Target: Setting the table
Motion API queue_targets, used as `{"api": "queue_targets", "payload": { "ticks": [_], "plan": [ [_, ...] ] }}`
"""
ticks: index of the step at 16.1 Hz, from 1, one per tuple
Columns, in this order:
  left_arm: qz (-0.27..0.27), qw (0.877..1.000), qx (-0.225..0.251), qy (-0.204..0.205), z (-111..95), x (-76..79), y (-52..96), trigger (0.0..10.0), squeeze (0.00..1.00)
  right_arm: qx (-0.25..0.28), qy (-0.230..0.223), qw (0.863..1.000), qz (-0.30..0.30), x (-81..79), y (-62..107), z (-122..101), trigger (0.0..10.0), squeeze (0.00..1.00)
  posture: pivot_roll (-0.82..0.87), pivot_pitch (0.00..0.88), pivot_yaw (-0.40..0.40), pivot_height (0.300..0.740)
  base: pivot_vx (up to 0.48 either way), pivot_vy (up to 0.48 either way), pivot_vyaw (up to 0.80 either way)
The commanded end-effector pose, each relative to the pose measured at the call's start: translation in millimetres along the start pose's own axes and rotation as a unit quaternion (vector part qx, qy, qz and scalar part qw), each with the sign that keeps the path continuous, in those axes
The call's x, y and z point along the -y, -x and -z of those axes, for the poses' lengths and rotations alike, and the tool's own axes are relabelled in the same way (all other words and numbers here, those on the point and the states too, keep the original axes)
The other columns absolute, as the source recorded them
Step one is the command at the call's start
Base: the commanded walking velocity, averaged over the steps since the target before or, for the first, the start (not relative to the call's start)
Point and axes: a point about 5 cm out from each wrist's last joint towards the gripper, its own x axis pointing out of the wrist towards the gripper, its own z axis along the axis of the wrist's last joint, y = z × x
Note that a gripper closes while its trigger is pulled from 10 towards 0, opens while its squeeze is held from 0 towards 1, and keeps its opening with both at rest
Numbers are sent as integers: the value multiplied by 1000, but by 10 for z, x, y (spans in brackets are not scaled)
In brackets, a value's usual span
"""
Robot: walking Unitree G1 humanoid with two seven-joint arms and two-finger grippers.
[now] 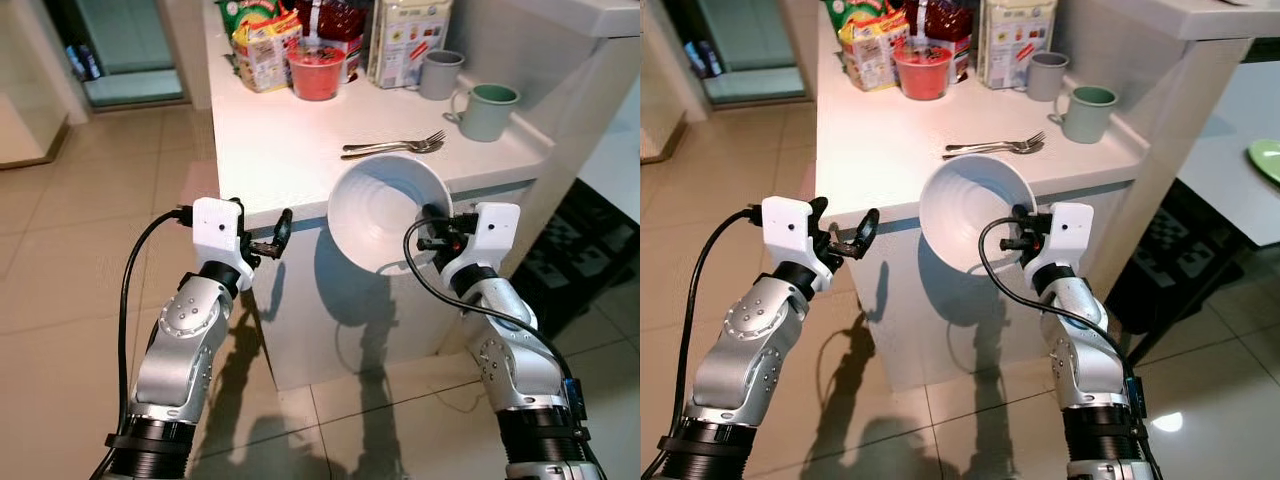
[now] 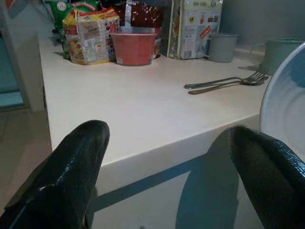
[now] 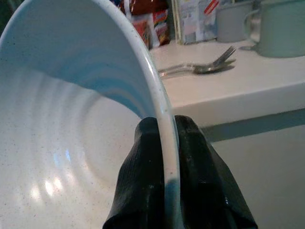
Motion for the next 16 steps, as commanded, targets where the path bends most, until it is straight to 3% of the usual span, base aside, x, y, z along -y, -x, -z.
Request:
{"api": "queue_targets", "payload": {
  "ticks": [1, 6, 11, 14, 15, 16],
  "plan": [
    [9, 1000, 0, -6, -4, 34, 1, 10000, 0, 12, 13, 1000, -8, -13, 3, -33, 0, 0, 54, 0, 24, 740, 0, 0, 0],
    [16, 1000, -5, -12, 44, 73, 22, 10000, 0, -6, 39, 999, -14, 29, 83, 83, 0, 0, 50, 0, 23, 740, 0, 0, 0],
    [24, 999, -29, -26, 167, 23, 182, 10000, 0, -31, 55, 998, -22, 108, 256, 171, 0, 0, 52, 0, 13, 740, 0, 0, 0],
    [24, 998, -50, -25, 291, 26, 252, 10000, 0, -83, 58, 995, -5, 262, 408, 463, 0, 0, 55, 0, 12, 740, 0, 0, 0],
    [18, 997, -79, -20, 468, 12, 268, 10000, 0, -130, 64, 989, 16, 408, 466, 726, 0, 0, 59, 0, 11, 740, 0, 0, 0],
    [15, 996, -90, -20, 538, -1, 277, 10000, 0, -146, 69, 987, 23, 452, 487, 803, 0, 0, 61, 0, 10, 740, 0, 0, 0]
  ]
}}
